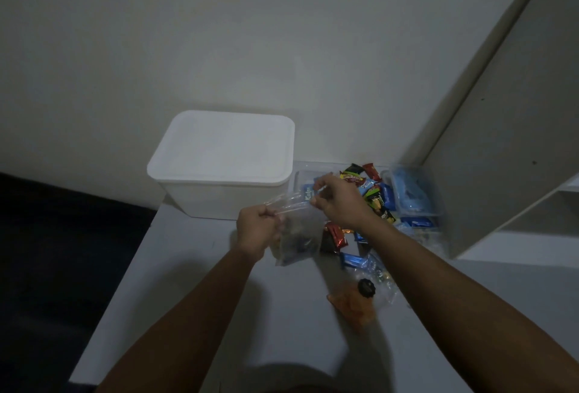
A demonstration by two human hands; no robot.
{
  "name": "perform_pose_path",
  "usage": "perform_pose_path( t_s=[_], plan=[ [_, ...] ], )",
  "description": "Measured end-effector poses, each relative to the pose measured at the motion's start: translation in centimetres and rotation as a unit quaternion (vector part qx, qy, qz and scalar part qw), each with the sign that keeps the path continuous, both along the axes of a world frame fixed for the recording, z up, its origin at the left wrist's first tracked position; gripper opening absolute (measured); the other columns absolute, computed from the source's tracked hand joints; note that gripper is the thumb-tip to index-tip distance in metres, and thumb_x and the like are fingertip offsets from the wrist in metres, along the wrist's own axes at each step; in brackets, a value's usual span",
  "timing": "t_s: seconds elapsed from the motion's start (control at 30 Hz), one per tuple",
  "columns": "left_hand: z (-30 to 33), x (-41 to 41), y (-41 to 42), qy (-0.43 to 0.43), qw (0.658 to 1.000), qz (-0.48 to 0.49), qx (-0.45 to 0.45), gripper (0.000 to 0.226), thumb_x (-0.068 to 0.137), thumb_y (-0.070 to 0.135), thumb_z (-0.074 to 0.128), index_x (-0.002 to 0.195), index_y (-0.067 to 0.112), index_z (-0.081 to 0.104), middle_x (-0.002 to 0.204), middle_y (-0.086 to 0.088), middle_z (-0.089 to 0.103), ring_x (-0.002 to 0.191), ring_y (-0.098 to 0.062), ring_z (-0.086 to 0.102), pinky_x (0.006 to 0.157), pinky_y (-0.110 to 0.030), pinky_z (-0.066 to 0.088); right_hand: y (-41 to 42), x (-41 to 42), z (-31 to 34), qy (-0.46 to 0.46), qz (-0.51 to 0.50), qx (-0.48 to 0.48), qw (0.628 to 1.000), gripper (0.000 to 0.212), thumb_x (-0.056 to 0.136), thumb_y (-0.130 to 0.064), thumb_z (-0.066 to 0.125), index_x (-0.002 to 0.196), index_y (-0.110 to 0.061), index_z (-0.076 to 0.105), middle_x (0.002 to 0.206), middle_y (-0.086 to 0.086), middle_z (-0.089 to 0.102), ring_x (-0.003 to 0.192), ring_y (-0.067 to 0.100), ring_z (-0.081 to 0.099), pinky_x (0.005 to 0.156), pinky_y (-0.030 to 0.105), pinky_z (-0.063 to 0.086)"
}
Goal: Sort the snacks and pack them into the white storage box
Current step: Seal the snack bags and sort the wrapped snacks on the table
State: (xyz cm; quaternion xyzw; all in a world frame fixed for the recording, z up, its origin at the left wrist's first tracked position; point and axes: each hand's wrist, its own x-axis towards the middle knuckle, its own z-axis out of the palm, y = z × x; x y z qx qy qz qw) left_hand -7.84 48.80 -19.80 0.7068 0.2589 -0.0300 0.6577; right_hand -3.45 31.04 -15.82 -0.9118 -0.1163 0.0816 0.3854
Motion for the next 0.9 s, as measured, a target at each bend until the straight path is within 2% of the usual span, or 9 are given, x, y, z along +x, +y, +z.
perform_pose_path(
  t_s=[0.1, 0.17, 0.23, 0.33, 0.43, 0.53, 0.63, 0.77, 0.9],
  plan=[
    [-1.0, 0.1, 0.1, 0.017, 0.999, 0.029, -0.027, 0.015, 0.081, -0.005, 0.069, 0.070, 0.005, 0.065, 0.077, -0.020, 0.065, 0.063, -0.027, 0.064, 0.049, -0.028, 0.055, 1.1, 0.4, -1.7, 0.029, -0.014, -0.030, 0.999, 0.031, 0.088, -0.014, 0.067, 0.118, -0.010, 0.062, 0.119, 0.008, 0.064, 0.125, 0.023, 0.050, 0.114, 0.036, 0.029],
    [-1.4, 0.5, 0.3, 0.024, 0.998, 0.058, -0.022, 0.016, 0.080, -0.004, 0.070, 0.069, 0.007, 0.067, 0.078, -0.020, 0.067, 0.069, -0.030, 0.067, 0.065, -0.042, 0.060, 1.6, 0.5, -2.4, 0.053, -0.025, -0.022, 0.998, 0.038, 0.089, -0.006, 0.063, 0.127, -0.008, 0.057, 0.129, 0.009, 0.059, 0.132, 0.021, 0.041, 0.107, 0.024, 0.021],
    [-2.0, 1.1, 0.6, 0.024, 0.995, 0.094, 0.014, 0.014, 0.075, 0.002, 0.072, 0.065, 0.012, 0.069, 0.076, -0.017, 0.071, 0.075, -0.034, 0.071, 0.074, -0.052, 0.060, 2.0, 0.7, -2.8, 0.056, -0.038, 0.002, 0.998, 0.047, 0.087, -0.001, 0.063, 0.132, -0.009, 0.052, 0.133, 0.011, 0.056, 0.127, 0.023, 0.049, 0.108, 0.027, 0.032],
    [-1.4, 1.0, 0.5, 0.015, 0.990, 0.099, 0.097, 0.011, 0.070, 0.013, 0.074, 0.080, 0.016, 0.071, 0.086, -0.007, 0.071, 0.086, -0.030, 0.068, 0.081, -0.037, 0.057, 1.9, 1.0, -3.1, 0.055, -0.063, 0.027, 0.996, 0.058, 0.083, -0.002, 0.068, 0.136, -0.010, 0.047, 0.140, 0.011, 0.050, 0.125, 0.028, 0.052, 0.105, 0.047, 0.046],
    [-1.5, 0.5, 0.1, -0.029, 0.970, 0.095, 0.223, 0.045, 0.068, 0.012, 0.077, 0.109, 0.008, 0.059, 0.112, -0.012, 0.059, 0.103, -0.030, 0.058, 0.092, -0.037, 0.049, 0.5, 1.0, -3.2, 0.073, -0.071, 0.011, 0.995, 0.049, 0.083, -0.012, 0.072, 0.127, -0.008, 0.053, 0.125, 0.008, 0.059, 0.112, 0.024, 0.058, 0.095, 0.040, 0.052],
    [-1.4, -0.4, -1.2, -0.088, 0.945, 0.102, 0.298, 0.039, 0.064, 0.010, 0.075, 0.093, 0.017, 0.051, 0.102, -0.006, 0.054, 0.095, -0.030, 0.056, 0.084, -0.042, 0.050, -2.1, 0.3, -3.7, 0.122, -0.067, -0.053, 0.989, 0.032, 0.084, -0.014, 0.071, 0.114, -0.007, 0.061, 0.108, 0.007, 0.065, 0.096, 0.021, 0.062, 0.086, 0.038, 0.055],
    [-1.9, -1.0, -3.3, -0.111, 0.957, 0.015, 0.267, 0.029, 0.069, 0.009, 0.069, 0.071, 0.025, 0.045, 0.080, -0.002, 0.057, 0.075, -0.026, 0.058, 0.069, -0.040, 0.052, -4.9, -0.5, -5.2, 0.150, -0.065, -0.156, 0.974, 0.015, 0.085, -0.019, 0.067, 0.095, -0.007, 0.069, 0.094, 0.008, 0.069, 0.082, 0.021, 0.064, 0.073, 0.035, 0.054],
    [-3.4, -1.4, -6.0, -0.030, 0.962, -0.150, 0.225, 0.016, 0.071, 0.026, 0.072, 0.065, 0.026, 0.057, 0.077, 0.000, 0.063, 0.073, -0.018, 0.063, 0.073, -0.038, 0.057, -7.9, -2.0, -7.0, 0.192, -0.062, -0.269, 0.942, 0.017, 0.087, -0.024, 0.062, 0.077, -0.010, 0.058, 0.077, 0.004, 0.056, 0.071, 0.016, 0.052, 0.055, 0.025, 0.039],
    [-4.3, -2.9, -8.2, 0.052, 0.916, -0.344, 0.199, 0.012, 0.081, 0.017, 0.072, 0.073, 0.012, 0.066, 0.081, -0.007, 0.069, 0.073, -0.016, 0.064, 0.071, -0.035, 0.057, -10.7, -3.5, -9.3, 0.196, -0.116, -0.288, 0.930, 0.024, 0.087, -0.032, 0.061, 0.099, -0.012, 0.061, 0.097, 0.009, 0.064, 0.085, 0.024, 0.058, 0.070, 0.032, 0.047]
  ],
)
